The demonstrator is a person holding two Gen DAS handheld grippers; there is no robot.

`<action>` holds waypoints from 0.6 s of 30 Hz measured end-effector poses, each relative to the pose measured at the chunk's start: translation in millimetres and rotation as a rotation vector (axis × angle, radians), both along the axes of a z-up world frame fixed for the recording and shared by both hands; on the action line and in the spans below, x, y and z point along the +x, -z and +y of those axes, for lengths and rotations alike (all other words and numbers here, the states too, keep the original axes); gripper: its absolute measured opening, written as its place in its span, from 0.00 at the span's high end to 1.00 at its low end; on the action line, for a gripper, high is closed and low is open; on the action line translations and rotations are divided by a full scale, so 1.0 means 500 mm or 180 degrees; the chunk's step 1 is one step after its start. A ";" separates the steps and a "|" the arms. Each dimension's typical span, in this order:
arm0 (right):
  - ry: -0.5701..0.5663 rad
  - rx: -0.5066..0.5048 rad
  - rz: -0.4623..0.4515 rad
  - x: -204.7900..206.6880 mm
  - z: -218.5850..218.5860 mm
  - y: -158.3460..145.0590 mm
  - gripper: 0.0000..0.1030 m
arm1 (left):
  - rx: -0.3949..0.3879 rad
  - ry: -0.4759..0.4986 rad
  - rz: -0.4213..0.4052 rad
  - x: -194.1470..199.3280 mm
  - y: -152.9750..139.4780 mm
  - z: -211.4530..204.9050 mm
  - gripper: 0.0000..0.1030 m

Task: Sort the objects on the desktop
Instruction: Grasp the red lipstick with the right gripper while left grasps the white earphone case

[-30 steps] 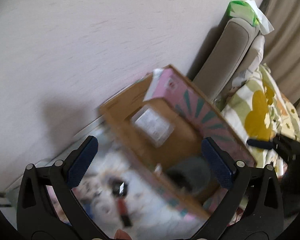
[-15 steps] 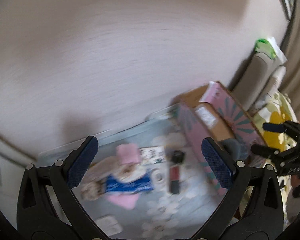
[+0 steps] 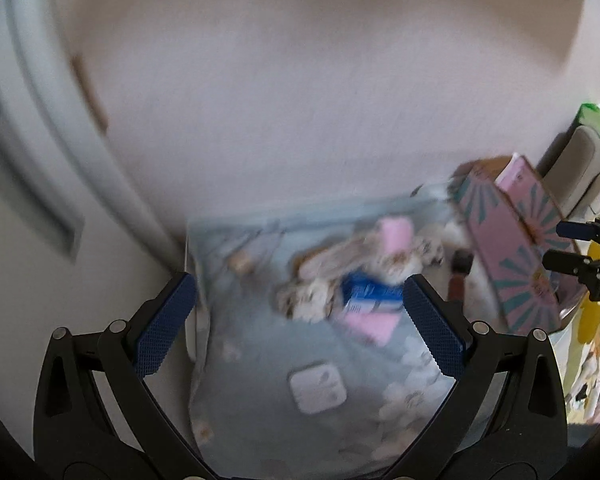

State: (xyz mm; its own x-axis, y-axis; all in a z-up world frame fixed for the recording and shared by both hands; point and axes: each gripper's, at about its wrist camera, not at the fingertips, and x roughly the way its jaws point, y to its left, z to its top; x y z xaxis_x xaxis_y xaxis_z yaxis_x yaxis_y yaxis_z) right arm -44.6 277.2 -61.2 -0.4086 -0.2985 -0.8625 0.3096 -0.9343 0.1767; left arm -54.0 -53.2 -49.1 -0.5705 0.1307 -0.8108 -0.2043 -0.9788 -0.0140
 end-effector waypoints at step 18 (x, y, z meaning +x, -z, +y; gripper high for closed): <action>0.0805 0.0277 -0.0286 0.000 -0.059 0.292 0.31 | -0.0145 -0.0931 -0.0448 0.124 0.366 0.001 0.06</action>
State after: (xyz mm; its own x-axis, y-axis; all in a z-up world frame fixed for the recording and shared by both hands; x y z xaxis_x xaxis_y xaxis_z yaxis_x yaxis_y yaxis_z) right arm -44.7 247.6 -207.0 -0.3815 -0.1200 -0.9165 0.0512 -0.9928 0.1087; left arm 7.9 -52.6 -232.2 -0.4605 -0.0603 -0.8856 0.0864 -0.9960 0.0229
